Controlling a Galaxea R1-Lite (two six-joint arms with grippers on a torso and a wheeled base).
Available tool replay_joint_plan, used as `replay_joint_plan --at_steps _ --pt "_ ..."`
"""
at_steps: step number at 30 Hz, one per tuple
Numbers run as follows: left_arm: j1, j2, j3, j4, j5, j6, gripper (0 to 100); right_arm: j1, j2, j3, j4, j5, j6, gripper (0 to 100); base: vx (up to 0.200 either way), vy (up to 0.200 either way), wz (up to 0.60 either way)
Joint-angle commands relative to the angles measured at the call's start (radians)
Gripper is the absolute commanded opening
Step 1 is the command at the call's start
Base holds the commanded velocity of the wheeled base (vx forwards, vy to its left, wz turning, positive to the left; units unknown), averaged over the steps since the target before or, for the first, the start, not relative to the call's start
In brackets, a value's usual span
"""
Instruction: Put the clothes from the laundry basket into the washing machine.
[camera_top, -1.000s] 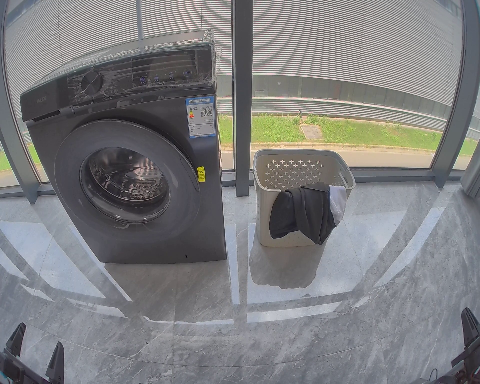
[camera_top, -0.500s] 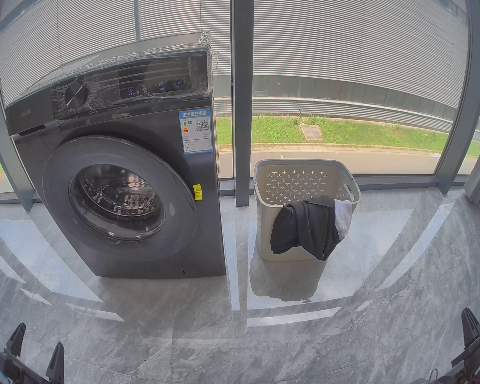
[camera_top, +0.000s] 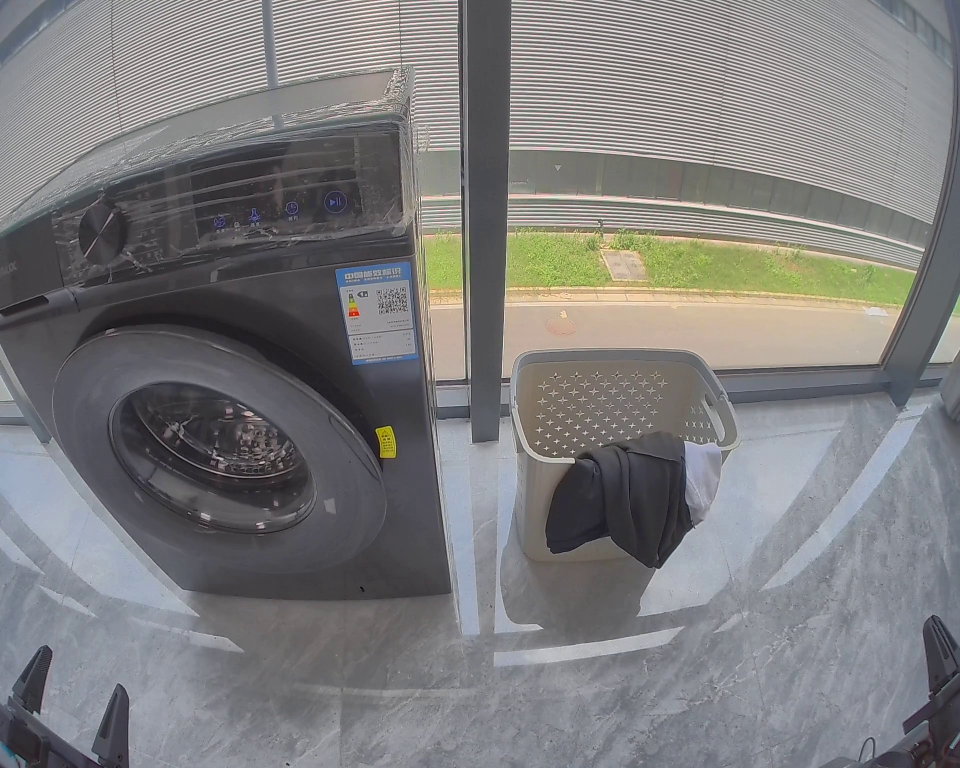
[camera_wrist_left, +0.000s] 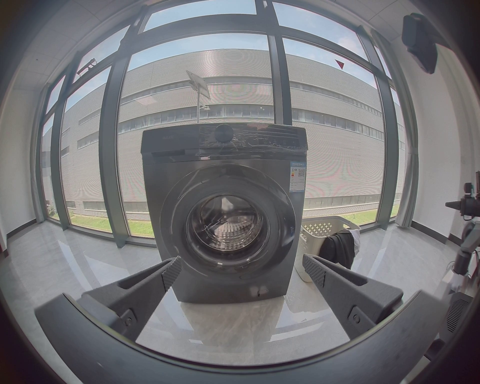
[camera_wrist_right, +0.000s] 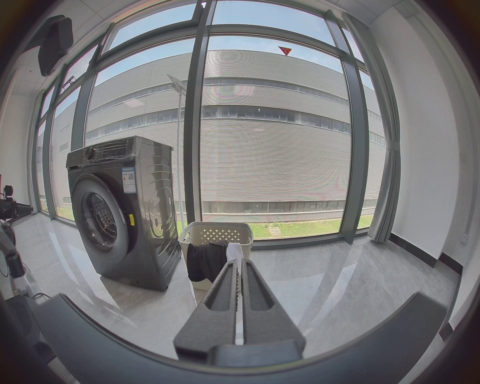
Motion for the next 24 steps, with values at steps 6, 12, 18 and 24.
replay_joint_plan --at_steps 6,12,18,24 --pt "0.001 -0.016 0.018 0.0 0.0 0.0 100 0.0 -0.013 0.018 -0.001 0.0 -0.001 0 0.2 0.0 0.0" --pt "0.0 -0.016 0.018 0.0 0.0 0.0 100 0.0 -0.013 0.018 -0.001 0.0 -0.001 0 0.2 0.0 0.0" --pt "0.0 -0.016 0.018 0.0 0.0 0.0 100 0.0 -0.013 0.018 -0.001 0.0 -0.001 0 0.1 0.0 0.0" --pt "0.001 -0.016 0.018 0.0 0.0 0.0 100 0.0 -0.012 0.018 -0.001 0.0 -0.001 0 0.0 0.0 0.0"
